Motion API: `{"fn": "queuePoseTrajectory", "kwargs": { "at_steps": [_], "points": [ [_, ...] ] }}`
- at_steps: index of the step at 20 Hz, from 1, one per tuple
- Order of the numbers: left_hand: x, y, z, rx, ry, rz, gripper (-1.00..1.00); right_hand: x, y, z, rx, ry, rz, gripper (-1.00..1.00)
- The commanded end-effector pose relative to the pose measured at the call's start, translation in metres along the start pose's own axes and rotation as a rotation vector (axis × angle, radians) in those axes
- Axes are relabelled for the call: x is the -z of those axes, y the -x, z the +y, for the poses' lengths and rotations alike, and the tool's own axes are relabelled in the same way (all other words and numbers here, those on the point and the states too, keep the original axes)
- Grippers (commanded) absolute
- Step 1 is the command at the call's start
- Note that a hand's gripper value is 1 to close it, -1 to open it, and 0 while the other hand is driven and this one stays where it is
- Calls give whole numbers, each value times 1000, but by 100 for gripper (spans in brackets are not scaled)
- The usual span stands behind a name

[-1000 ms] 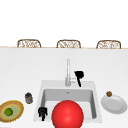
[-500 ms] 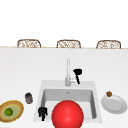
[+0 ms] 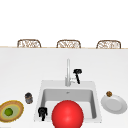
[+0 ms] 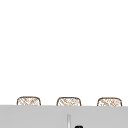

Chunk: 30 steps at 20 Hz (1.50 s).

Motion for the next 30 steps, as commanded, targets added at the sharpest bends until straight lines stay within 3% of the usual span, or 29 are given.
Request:
{"fn": "queuePoseTrajectory", "kwargs": {
  "at_steps": [1,12,20,22,25,26,28,30],
  "points": [
    [0,0,0,0,0,0,0,15,1,-4,-53,-127,33,-100],
    [0,0,0,0,0,0,0,66,2,-17,-79,-359,80,-100],
    [0,0,0,0,0,0,0,103,-15,-11,-164,-453,178,-100],
    [0,0,0,0,0,0,0,115,-10,-4,-154,-476,168,-100],
    [0,0,0,0,0,0,0,126,11,6,-98,-487,110,-100],
    [0,0,0,0,0,0,0,127,14,11,-82,-478,92,100],
    [0,0,0,0,0,0,0,127,22,12,-82,-415,42,100],
    [0,0,0,0,0,0,0,129,21,14,-78,-465,-19,100]
  ]
}}
